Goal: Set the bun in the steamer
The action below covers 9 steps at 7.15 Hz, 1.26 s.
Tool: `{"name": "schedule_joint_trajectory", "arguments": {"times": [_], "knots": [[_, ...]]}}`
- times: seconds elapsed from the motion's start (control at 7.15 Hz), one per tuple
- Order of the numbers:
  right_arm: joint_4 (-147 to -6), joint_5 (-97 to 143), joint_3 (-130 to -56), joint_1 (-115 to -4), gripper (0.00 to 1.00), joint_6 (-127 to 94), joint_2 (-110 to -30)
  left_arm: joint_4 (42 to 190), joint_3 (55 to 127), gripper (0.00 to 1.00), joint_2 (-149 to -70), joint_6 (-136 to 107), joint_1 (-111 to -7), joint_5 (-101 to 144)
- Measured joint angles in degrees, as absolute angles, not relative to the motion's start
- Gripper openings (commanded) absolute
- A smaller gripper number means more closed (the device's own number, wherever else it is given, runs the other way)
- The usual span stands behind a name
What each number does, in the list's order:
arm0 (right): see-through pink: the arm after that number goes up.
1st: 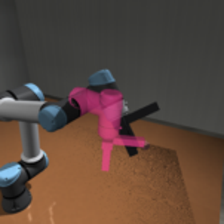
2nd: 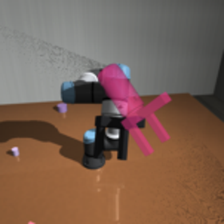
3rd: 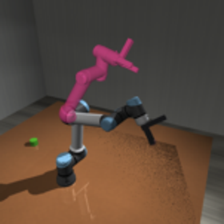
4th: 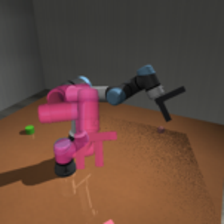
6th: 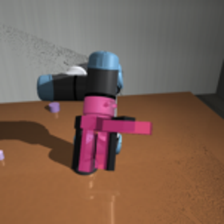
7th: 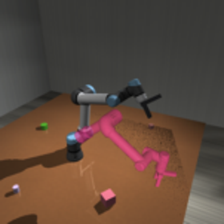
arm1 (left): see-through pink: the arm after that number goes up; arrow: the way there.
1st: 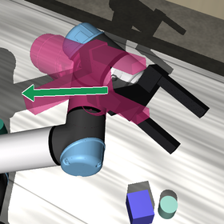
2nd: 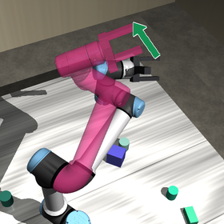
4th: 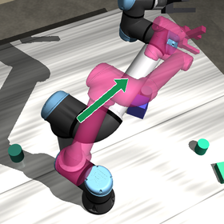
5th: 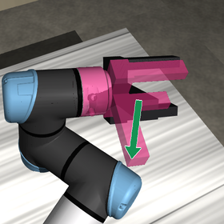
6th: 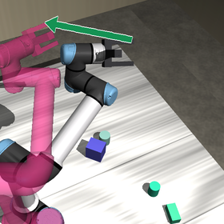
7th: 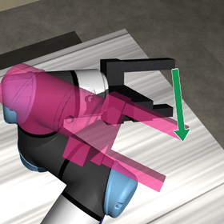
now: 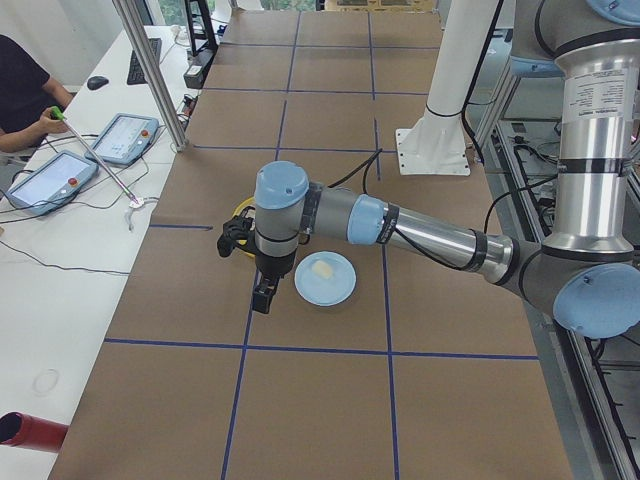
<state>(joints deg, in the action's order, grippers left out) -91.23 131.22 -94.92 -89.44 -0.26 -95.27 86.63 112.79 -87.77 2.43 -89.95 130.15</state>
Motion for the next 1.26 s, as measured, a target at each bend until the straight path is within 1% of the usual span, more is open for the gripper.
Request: {"name": "schedule_joint_trajectory", "arguments": {"times": [0.42, 0.84, 1.26], "knots": [[-91.23, 131.22, -94.92, -89.41, 1.0, -0.27, -95.27, 90.48, 113.71, 1.0, -86.47, -4.13, -84.07, 130.96], [-91.23, 131.22, -94.92, -89.41, 1.0, -0.27, -95.27, 102.38, 113.75, 1.0, -81.94, -23.57, -73.33, 131.4], [-91.23, 131.22, -94.92, -89.44, 1.0, -0.26, -95.27, 107.01, 113.15, 1.0, -80.09, -37.72, -63.7, 130.95]]}}
